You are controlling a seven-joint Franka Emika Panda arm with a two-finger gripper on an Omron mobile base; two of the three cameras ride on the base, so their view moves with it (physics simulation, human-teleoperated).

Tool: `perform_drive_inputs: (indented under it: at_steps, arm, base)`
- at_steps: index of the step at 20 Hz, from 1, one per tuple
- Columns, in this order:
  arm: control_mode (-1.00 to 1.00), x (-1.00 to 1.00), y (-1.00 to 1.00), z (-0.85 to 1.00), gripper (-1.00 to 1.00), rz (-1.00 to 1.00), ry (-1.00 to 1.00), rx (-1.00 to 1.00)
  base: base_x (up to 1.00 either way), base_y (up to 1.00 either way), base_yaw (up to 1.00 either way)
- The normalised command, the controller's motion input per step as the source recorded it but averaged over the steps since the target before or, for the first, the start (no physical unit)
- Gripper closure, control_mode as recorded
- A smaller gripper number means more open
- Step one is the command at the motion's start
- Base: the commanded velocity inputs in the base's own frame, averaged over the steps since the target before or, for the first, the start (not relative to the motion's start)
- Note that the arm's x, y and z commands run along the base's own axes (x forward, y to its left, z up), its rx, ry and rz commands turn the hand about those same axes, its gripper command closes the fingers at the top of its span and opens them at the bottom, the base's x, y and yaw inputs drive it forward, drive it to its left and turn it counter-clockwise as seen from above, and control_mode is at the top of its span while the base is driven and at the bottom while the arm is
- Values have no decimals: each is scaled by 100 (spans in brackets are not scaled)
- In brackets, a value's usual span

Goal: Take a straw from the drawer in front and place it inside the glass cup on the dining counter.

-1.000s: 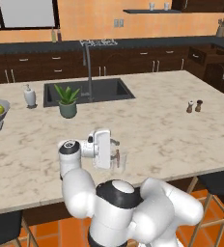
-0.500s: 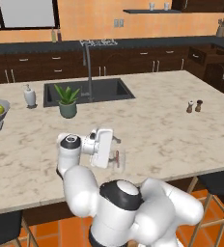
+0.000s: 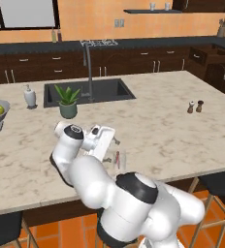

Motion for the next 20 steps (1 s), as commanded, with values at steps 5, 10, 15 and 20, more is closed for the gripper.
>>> perform_drive_inputs:
  at_steps: [5, 10, 15, 20]
  arm:
    - [-100, -33, -3, 23, -100, 23, 0, 46]
    - [-100, -89, -59, 54, -100, 27, -2, 62]
    - [-100, -91, -98, 47, -100, 23, -2, 69]
    - [-100, -65, -100, 26, -100, 15, 0, 65]
  base:
    - [0, 0, 0]
    - [0, 0, 0]
    - [0, 0, 0]
    - [0, 0, 0]
